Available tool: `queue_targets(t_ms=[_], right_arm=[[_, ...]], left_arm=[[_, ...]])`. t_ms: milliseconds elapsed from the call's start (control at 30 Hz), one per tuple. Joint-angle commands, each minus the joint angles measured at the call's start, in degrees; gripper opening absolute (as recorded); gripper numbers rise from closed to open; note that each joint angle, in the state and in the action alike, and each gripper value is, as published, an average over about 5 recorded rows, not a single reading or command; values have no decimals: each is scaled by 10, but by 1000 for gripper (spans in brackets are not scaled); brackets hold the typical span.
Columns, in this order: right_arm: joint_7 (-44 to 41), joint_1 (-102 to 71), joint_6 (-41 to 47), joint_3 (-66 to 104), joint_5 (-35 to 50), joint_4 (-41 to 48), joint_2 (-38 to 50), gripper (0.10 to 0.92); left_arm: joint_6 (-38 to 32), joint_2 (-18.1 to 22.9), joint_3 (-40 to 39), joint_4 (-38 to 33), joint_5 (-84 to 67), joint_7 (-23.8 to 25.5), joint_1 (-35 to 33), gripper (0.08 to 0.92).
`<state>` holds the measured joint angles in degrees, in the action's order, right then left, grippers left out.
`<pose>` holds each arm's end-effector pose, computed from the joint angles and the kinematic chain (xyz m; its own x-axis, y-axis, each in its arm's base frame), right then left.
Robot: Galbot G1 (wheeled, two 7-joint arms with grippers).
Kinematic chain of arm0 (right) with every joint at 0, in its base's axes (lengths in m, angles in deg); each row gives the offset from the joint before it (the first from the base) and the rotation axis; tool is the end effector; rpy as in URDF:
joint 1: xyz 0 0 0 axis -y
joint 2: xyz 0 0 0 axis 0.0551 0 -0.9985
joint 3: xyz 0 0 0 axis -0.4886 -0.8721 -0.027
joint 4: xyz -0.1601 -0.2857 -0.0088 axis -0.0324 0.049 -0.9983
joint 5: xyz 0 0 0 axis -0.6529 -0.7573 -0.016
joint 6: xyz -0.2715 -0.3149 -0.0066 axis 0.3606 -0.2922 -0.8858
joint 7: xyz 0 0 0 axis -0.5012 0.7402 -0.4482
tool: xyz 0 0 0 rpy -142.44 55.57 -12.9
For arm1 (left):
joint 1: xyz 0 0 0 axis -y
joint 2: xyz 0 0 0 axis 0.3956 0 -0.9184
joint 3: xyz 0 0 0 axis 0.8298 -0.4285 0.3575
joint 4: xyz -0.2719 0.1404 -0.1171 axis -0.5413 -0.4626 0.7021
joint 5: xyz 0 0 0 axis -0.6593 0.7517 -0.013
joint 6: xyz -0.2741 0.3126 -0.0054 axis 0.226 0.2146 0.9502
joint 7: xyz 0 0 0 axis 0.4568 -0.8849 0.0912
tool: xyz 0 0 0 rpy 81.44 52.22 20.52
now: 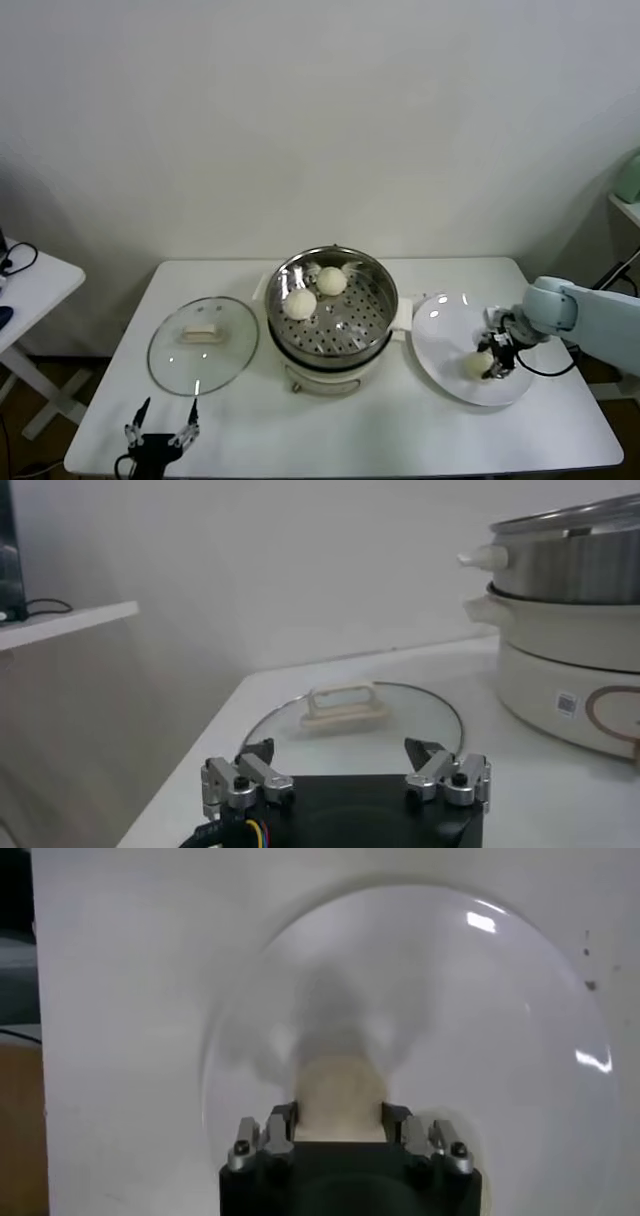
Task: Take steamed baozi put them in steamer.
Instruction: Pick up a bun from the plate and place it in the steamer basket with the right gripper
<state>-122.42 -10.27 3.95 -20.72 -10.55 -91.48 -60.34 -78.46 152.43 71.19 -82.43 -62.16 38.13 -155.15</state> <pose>0.4938 -0.1538 -0.2454 -0.1100 -0.0877 0.9901 -0.9926 0.0607 -0.1049 0.1672 0.0870 -0.3805 -0.9501 -0.1200 0.2878 -0.0714 0.9821 0.1741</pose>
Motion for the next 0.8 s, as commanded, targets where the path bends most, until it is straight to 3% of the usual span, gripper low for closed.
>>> queue_targets(t_ms=[33,200,433,667,800], right_arm=[[-41,243,-42,-152,29,-48,-16,577],[-105,432,-125,-215,60,-71,-67,571],[-169,504,-246,-79,70,-104,-142,575],[-149,458,-293,17,-14,-266,-191,577],[-124,386,-298,20,-92,-302,-223,574]], left_arm=[[1,1,0,-5,0,0,-1,823],[3,2,1,-9,1,1,-1,823],[1,5,-2,-6,4,0,0,823],[-2,5,-3,-3,6,0,-4,823],[-4,5,-2,2,6,-1,-3,823]])
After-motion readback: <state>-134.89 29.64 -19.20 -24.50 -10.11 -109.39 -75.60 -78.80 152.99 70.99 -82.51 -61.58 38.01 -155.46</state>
